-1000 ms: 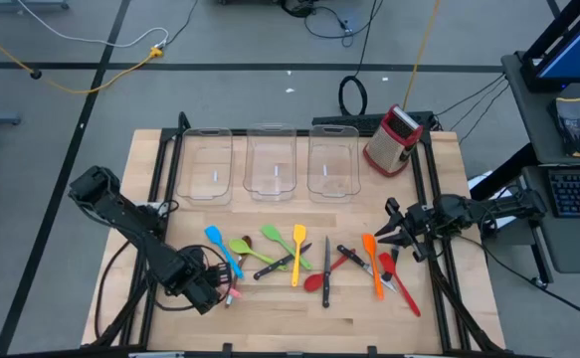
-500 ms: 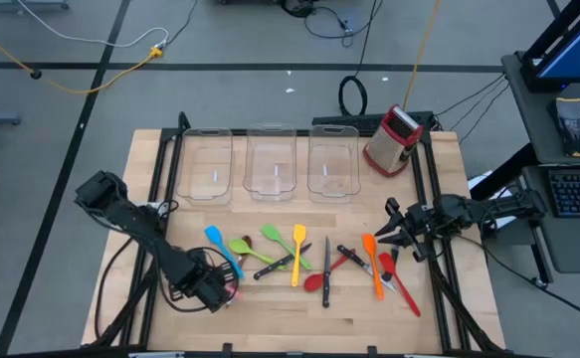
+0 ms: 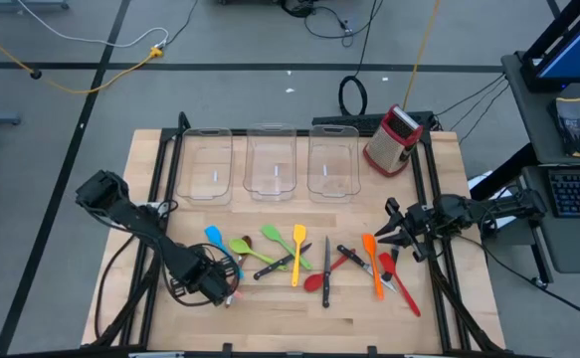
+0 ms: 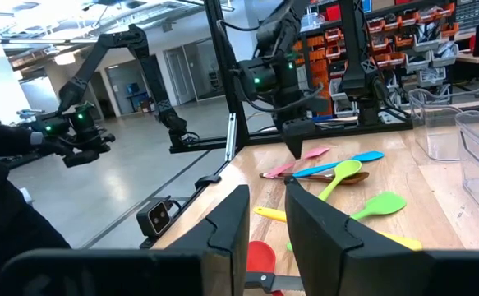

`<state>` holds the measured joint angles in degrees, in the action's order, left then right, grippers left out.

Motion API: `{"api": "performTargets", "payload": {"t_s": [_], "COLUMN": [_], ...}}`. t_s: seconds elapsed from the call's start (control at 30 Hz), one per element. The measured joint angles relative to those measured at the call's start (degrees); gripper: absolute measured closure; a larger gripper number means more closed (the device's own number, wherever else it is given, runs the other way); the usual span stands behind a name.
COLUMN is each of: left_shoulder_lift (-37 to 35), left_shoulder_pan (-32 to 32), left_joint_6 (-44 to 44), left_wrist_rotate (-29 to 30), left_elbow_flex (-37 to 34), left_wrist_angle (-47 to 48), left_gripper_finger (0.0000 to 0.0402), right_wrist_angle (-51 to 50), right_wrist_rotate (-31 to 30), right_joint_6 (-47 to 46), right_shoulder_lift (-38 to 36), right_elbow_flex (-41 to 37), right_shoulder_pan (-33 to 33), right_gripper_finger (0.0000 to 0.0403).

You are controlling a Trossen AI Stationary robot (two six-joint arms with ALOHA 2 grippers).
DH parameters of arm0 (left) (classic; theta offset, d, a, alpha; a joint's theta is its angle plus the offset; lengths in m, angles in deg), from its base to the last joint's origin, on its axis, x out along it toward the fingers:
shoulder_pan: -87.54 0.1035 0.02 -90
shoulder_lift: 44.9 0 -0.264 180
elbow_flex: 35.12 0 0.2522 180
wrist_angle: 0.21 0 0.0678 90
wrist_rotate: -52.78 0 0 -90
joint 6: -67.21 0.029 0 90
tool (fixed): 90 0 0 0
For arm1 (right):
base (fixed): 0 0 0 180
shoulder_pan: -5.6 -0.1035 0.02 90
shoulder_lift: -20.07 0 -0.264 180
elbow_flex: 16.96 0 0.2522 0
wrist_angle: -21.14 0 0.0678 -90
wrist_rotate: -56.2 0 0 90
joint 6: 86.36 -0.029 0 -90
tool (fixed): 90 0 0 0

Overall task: Pick & Place Kitchen Items
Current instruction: Put the pink spatula into the right transparent bin

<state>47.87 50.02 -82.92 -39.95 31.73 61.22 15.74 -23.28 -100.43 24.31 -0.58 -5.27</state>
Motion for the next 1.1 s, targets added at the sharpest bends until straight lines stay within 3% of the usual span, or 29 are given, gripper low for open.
{"api": "performTargets", "payload": {"t_s": [0.43, 0.87, 1.1], "left_shoulder_lift": [-0.3, -0.3, -0.4], "left_shoulder_pan": [2.1, 2.3, 2.3], "left_joint_6": [1.6, 2.8, 3.0], "left_wrist_rotate": [0.2, -0.7, -0.8], "left_elbow_flex": [-7.5, -8.2, -9.0], "left_wrist_angle": [-7.9, -5.6, -5.8], "left_gripper_finger": [0.0195, 0.0195, 0.0252], "right_wrist_angle": [0.0, 0.1, 0.0], "right_wrist_rotate": [0.0, 0.0, 0.0], "right_joint_6": [0.0, -0.2, -0.2], "right_shoulder_lift": [0.0, 0.0, 0.0], "right_elbow_flex": [0.0, 0.0, 0.0], "right_shoulder_pan": [0.0, 0.0, 0.0], "right_gripper_finger": [0.033, 0.033, 0.033]}}
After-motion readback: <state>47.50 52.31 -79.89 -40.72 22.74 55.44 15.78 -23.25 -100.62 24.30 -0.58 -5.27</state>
